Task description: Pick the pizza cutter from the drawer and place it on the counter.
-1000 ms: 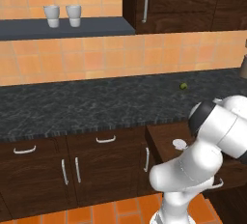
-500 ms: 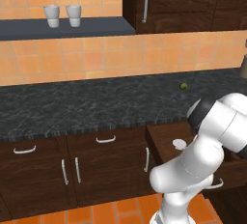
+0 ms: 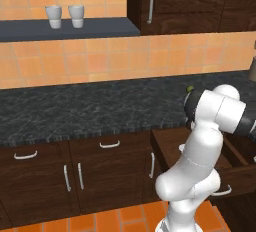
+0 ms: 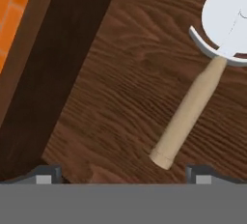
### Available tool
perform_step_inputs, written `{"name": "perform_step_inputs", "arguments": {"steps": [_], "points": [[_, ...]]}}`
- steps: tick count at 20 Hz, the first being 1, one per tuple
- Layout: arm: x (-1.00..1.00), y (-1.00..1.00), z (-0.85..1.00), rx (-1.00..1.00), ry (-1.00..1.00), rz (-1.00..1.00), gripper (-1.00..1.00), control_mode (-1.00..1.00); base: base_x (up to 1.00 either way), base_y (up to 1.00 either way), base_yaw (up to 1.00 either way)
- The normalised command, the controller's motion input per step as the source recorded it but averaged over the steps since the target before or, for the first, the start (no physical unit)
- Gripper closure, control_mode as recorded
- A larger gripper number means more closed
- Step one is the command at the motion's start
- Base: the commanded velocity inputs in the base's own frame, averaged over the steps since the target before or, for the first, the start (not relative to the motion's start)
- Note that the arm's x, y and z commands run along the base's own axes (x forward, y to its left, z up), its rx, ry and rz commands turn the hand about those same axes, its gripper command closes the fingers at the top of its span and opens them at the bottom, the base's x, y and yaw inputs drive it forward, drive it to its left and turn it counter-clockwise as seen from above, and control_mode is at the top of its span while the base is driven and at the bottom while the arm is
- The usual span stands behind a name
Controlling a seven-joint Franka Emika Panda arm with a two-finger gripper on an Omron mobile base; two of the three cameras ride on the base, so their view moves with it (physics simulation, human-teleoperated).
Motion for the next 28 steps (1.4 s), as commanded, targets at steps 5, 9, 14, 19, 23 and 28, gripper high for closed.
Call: {"name": "perform_step_inputs", "arguments": {"steps": [5, 9, 14, 19, 23, 28], "points": [[0.40, -0.16, -0.40, 0.01, 0.00, 0.00, -1.00, -1.00, 0.00, 0.00, 0.00], [0.43, -0.29, -0.37, 0.01, 0.00, 0.00, -1.00, -1.00, 0.00, 0.00, 0.00], [0.39, -0.17, -0.43, 0.00, 0.00, 0.00, -1.00, -1.00, 0.00, 0.00, 0.00], [0.23, 0.00, -0.53, 0.00, 0.00, -0.01, -1.00, -1.00, 0.00, 0.00, 0.00], [-0.07, 0.01, -0.71, 0.00, -0.02, 0.00, 1.00, -1.00, 0.00, 0.00, 0.00], [-0.65, 0.10, -0.49, -0.03, -0.17, 0.00, 1.00, -1.00, 0.00, 0.00, 0.00]]}}
